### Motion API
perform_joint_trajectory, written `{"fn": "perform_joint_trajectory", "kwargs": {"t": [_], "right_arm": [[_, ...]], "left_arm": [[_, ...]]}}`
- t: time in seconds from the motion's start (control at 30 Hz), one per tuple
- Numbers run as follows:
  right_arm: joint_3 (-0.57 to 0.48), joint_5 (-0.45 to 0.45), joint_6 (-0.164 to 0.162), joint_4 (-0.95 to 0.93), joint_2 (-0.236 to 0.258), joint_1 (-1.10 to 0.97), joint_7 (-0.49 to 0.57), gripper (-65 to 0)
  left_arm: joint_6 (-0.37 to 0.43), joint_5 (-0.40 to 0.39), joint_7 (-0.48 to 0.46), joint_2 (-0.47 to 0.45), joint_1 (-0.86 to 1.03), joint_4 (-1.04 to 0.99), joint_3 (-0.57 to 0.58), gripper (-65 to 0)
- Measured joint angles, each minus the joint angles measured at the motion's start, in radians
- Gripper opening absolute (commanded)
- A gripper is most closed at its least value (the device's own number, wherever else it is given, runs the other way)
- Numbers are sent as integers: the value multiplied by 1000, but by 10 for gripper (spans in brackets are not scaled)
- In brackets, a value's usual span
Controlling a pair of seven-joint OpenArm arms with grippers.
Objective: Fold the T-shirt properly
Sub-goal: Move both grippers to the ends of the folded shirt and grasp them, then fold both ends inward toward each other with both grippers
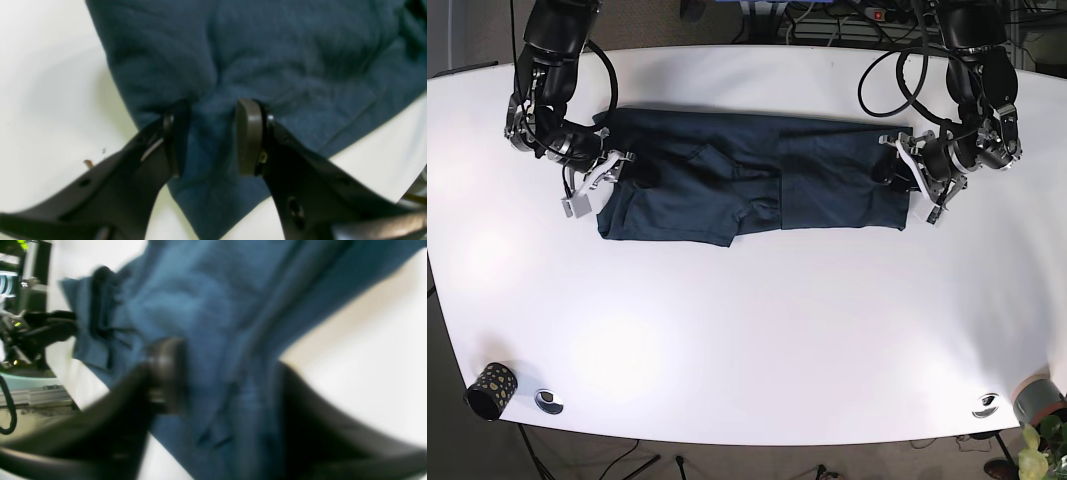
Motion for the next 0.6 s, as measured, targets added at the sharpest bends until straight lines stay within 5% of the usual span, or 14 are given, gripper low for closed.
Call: {"fn": "perform_joint_trajectory", "kwargs": {"t": [0.07,0.6], "right_arm": [[0,0,1,0,0,-3,-3,-650],[9,13,2,258,112,-21,-3,-650]], "left_arm": [[0,0,-2,-2,0,-3,0,-433],[0,-21,-141,89,-82,-154,179,-433]]}}
